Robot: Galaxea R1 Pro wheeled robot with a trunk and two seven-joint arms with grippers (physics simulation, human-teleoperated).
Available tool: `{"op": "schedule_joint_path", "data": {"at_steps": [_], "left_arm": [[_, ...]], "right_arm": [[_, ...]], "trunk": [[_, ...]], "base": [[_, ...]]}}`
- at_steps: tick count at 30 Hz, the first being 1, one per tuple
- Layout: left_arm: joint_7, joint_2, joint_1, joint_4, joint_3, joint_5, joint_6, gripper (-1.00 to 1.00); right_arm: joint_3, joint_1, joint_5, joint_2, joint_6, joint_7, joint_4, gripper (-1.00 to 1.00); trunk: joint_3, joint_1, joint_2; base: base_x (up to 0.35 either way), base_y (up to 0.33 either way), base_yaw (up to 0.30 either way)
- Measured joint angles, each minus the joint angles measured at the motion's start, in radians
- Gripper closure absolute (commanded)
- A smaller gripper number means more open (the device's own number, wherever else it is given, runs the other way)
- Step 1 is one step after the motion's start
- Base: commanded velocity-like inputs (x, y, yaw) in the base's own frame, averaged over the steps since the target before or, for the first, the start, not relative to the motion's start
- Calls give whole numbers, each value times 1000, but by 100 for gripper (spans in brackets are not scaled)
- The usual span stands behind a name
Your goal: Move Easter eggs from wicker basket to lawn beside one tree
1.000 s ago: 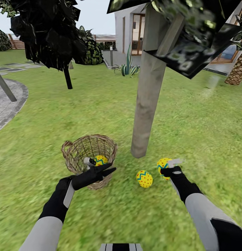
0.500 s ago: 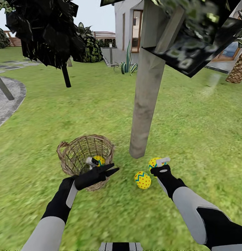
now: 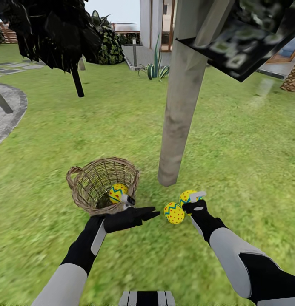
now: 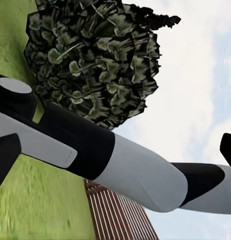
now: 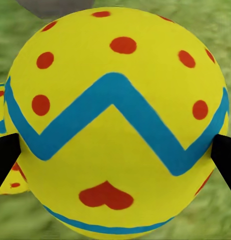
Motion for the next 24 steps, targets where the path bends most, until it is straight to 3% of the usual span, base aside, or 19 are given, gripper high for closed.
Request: {"op": "schedule_joint_path", "data": {"at_steps": [4, 8, 13, 16, 24], "left_arm": [[8, -4, 0, 1, 0, 4, -1, -100], [9, -4, 0, -1, -2, 35, -2, -100], [8, -5, 0, -5, -19, 34, -3, -100], [8, -6, 0, -9, -44, 33, -4, -100], [7, -5, 0, -5, -46, 39, -24, -100]], "right_arm": [[-2, 0, -7, -5, -2, -1, -1, 100], [-5, 0, -10, -6, -3, -2, -2, 100], [-6, 0, -10, -5, -3, -2, -2, 100], [-6, 0, -10, -5, -3, -1, -2, 100], [-3, 1, -7, 0, -33, -4, -11, 100]], "trunk": [[-4, 0, 0], [-4, 0, 0], [-4, 0, 0], [-4, 0, 0], [-4, 0, 0]], "base": [[0, 0, 0], [0, -136, 0], [38, -316, 0], [17, -63, 0], [1, -3, 55]]}}
